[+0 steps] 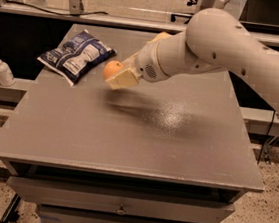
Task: Move orange near blue chip bag
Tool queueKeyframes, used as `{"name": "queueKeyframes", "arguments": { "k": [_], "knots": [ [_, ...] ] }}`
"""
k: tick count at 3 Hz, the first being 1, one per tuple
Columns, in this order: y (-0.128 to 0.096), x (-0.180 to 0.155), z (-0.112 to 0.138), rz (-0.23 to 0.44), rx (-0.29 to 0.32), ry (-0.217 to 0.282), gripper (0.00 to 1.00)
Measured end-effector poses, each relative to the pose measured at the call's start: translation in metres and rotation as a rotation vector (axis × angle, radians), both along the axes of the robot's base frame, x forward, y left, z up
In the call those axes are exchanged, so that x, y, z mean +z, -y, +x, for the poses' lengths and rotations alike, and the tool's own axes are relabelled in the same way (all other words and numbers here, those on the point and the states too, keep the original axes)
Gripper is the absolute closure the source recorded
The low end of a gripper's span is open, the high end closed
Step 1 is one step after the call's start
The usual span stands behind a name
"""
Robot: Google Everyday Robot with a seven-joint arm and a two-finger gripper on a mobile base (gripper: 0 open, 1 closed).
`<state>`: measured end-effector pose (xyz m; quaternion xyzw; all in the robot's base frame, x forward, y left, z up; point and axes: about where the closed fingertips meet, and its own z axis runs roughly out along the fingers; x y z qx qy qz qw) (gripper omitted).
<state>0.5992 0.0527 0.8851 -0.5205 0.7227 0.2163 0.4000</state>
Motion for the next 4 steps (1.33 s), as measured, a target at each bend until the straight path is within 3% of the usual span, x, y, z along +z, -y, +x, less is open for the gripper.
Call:
{"name": "queueKeyframes", "arguments": {
  "k": [2,4],
  "knots": [
    [-0.054,-0.022,0.043,0.025,0.061,0.011,1.00],
    [-0.072,-0.046,0.076,0.015,0.077,-0.003,1.00]
  ]
}}
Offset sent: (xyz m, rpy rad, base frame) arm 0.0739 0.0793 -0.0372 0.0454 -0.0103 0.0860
